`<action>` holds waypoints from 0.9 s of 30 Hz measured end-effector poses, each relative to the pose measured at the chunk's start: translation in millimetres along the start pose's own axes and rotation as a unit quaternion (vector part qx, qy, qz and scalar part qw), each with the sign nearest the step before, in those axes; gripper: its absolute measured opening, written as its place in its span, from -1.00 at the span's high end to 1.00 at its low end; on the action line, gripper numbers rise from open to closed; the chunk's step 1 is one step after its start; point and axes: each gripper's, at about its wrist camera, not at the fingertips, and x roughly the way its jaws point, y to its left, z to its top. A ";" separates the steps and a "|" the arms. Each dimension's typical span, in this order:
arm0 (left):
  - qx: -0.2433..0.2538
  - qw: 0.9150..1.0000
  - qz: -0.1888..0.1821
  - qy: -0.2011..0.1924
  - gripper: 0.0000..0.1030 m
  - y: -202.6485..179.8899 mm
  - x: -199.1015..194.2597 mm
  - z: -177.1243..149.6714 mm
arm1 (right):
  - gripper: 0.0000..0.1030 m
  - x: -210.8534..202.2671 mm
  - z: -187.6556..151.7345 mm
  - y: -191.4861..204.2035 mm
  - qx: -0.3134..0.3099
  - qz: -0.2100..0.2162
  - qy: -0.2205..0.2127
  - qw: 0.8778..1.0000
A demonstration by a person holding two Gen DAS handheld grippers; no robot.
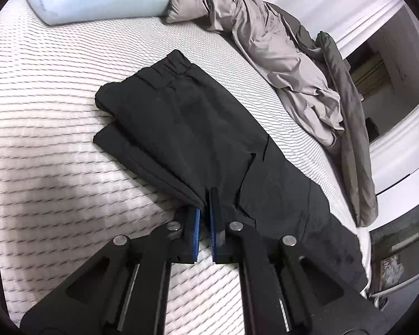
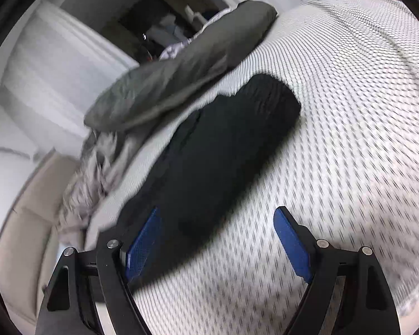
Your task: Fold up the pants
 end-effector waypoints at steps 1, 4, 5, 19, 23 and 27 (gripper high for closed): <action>0.002 1.000 0.006 -0.002 0.94 6.4 -8.5 -1.7 | -0.64 7.9 7.0 -1.3 0.019 -0.002 0.000 1.000; -0.005 1.000 0.007 0.002 0.94 29.9 -32.9 -11.6 | -0.32 26.5 25.6 -4.2 0.059 0.004 -0.009 0.998; -0.005 1.000 0.006 0.003 0.94 35.8 -38.0 -14.6 | 0.23 31.2 30.6 -1.6 0.056 0.001 -0.007 0.998; 0.026 0.999 0.031 -0.001 0.82 59.4 -87.8 -40.1 | 0.65 -60.1 -37.8 -25.2 0.004 -0.013 0.016 1.000; 0.039 0.998 0.035 -0.020 0.45 48.9 -107.2 -43.3 | -0.40 -74.1 -27.7 -32.0 0.026 0.018 -0.012 0.999; 0.048 0.997 0.044 -0.047 0.12 34.6 -117.6 -41.5 | -0.33 -46.1 -8.5 -41.8 0.056 -0.006 -0.007 0.998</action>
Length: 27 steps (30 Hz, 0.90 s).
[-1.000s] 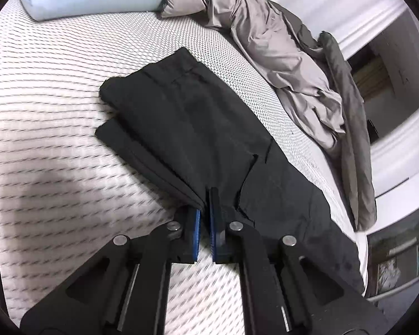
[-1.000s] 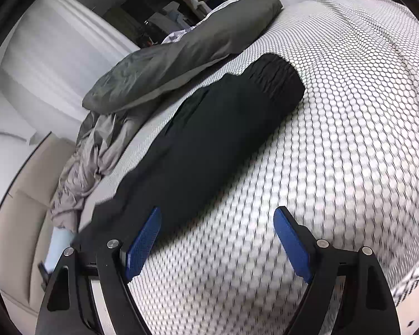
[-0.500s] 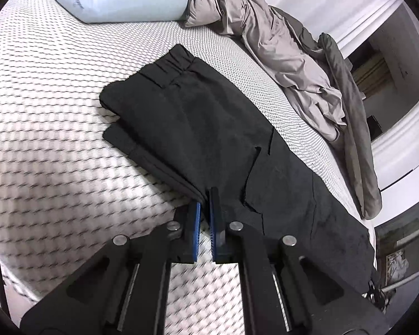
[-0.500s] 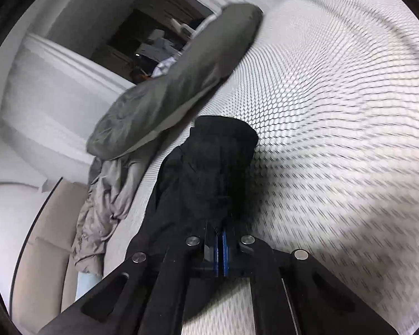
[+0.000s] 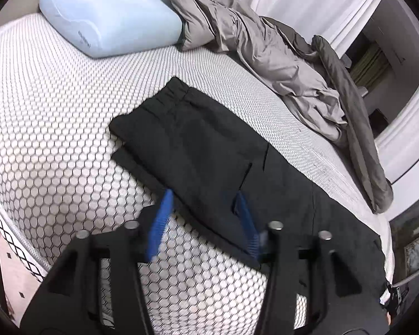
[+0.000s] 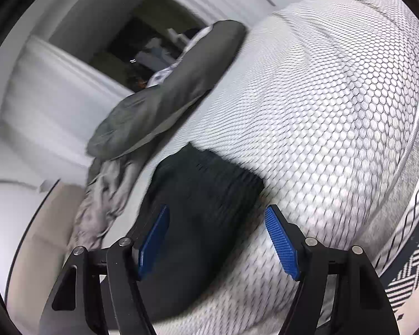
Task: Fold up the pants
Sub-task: 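Open both tools and release the folded pants onto the mattress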
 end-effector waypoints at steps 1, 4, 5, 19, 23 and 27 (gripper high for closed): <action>-0.001 1.000 -0.001 -0.002 0.12 -4.0 -0.7 2.7 | 0.10 7.5 1.6 -2.6 0.009 0.006 0.012 1.000; 0.011 1.000 0.004 -0.013 0.12 -23.3 -4.6 14.1 | 0.69 14.3 4.6 10.1 -0.026 0.006 0.017 0.999; 0.018 1.000 0.010 -0.017 0.12 -32.0 -6.1 18.6 | 0.74 8.6 5.1 16.4 -0.048 0.015 0.007 0.999; 0.101 0.995 -0.026 -0.010 0.10 -161.7 -46.4 18.8 | -0.08 -70.4 2.2 30.6 -0.157 -0.021 0.011 0.987; 0.141 0.989 -0.033 -0.026 0.03 -193.0 -68.8 10.9 | -0.55 -93.9 3.4 43.3 -0.196 -0.023 -0.003 0.980; 0.165 0.984 -0.056 -0.024 -0.29 -220.5 -76.2 -4.4 | -0.79 -91.6 -3.8 74.0 -0.246 -0.033 -0.013 0.969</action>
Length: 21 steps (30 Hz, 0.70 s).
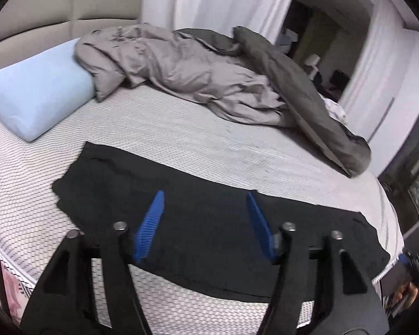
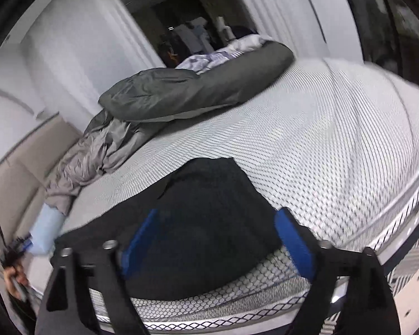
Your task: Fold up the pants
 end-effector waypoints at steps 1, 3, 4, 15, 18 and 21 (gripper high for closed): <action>0.012 1.000 -0.003 0.007 -0.45 -12.8 3.2 -3.8 | -0.79 5.0 0.6 6.5 -0.009 -0.004 0.006 1.000; 0.036 0.999 -0.005 0.017 -0.61 -33.0 11.0 -12.7 | -0.79 18.8 2.2 15.1 -0.017 -0.006 0.015 1.000; 0.051 0.998 -0.003 0.022 -0.62 -45.3 16.0 -19.9 | -0.79 26.4 3.5 18.5 -0.023 -0.003 0.017 1.000; 0.106 0.988 -0.027 0.106 -0.97 -120.1 105.2 -111.5 | -0.78 135.3 61.1 -8.3 -0.037 0.007 0.115 0.993; 0.121 0.985 -0.014 0.126 -0.97 -131.0 127.4 -137.0 | -0.77 179.1 78.2 -16.1 -0.017 0.022 0.163 0.986; 0.143 0.980 0.005 0.136 -0.97 -137.1 140.3 -156.4 | -0.37 219.0 82.9 -23.3 -0.014 0.018 0.206 0.978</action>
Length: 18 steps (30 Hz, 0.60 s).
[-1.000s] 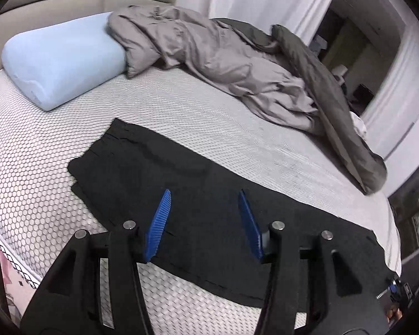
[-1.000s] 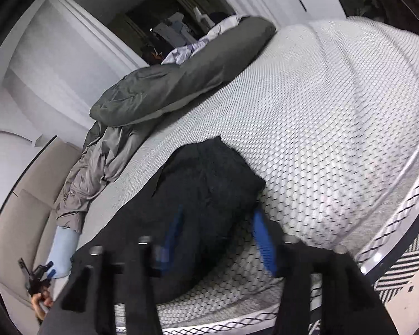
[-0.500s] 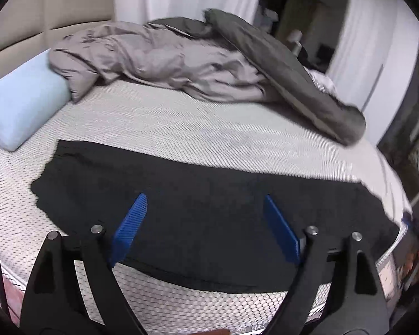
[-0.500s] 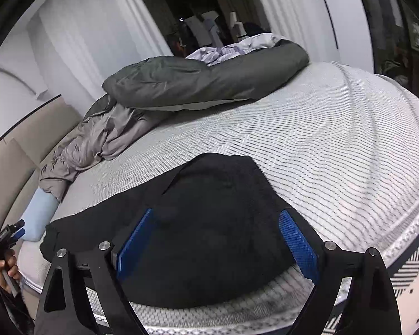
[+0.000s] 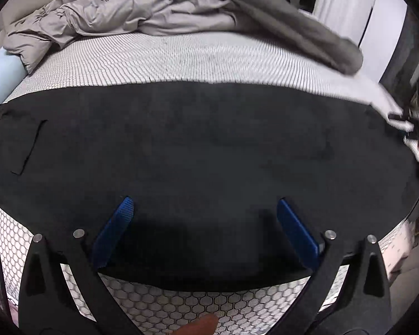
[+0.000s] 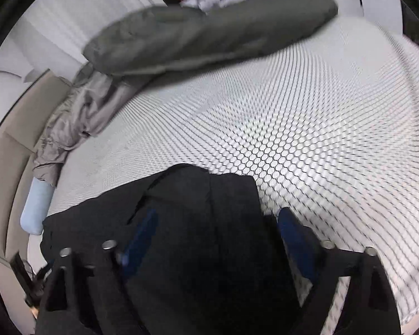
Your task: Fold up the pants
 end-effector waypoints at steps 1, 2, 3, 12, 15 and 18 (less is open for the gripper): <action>0.005 1.000 0.010 0.003 -0.97 -4.1 4.3 -4.1 | -0.21 9.0 3.7 -0.3 -0.004 -0.001 0.012 1.000; 0.009 1.000 0.018 0.004 -0.97 -6.0 8.0 -6.4 | -0.10 14.2 4.8 2.1 -0.015 -0.007 0.019 1.000; 0.013 1.000 0.023 0.003 -0.97 -9.0 9.9 -9.6 | 0.06 16.6 5.3 5.8 -0.033 -0.009 0.019 0.999; 0.026 0.999 0.032 0.001 -0.97 -6.0 23.0 -5.9 | 0.71 -22.4 4.4 42.9 -0.138 -0.116 -0.100 0.979; 0.023 0.999 0.036 0.001 -0.97 -1.3 23.4 -0.8 | 0.35 -5.0 4.3 37.2 -0.115 -0.160 -0.057 0.979; 0.031 0.998 0.049 -0.002 -0.97 -3.8 20.9 -1.7 | -0.09 -29.0 -21.1 49.5 -0.124 -0.136 -0.099 0.978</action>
